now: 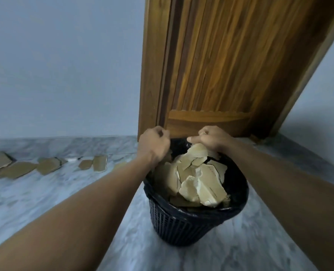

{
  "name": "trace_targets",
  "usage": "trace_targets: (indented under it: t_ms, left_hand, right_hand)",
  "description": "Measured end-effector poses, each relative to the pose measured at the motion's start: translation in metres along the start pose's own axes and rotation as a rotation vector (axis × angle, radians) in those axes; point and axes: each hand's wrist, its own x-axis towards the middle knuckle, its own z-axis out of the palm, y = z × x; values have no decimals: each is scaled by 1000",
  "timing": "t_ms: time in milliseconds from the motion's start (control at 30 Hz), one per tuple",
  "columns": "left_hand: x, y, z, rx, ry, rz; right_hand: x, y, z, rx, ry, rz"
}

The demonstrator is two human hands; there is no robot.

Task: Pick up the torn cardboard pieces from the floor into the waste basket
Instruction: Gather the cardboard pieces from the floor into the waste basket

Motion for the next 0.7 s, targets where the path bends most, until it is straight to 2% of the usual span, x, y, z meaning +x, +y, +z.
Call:
trace_targets:
  t_ms: [67,133,267,433,700]
  left_hand:
    - [0,-6,-20,7,61,38]
    - [0,-21,-40,22,91,48]
    - [-6,-68,-87,101,162,17]
    - [-23,-146,-149,222,244,-70]
    - [-62,-265,-259,485,282,-217]
  right_hand:
    - [-5,-15,1,-106,-46,25]
    - [-6,-34,9,-208,-7,13]
    - [-8,-92,39,-280,97,-157]
    - [-5,-179,109,-309,54,-357]
    - [16,-267,264,-251,-128,-315]
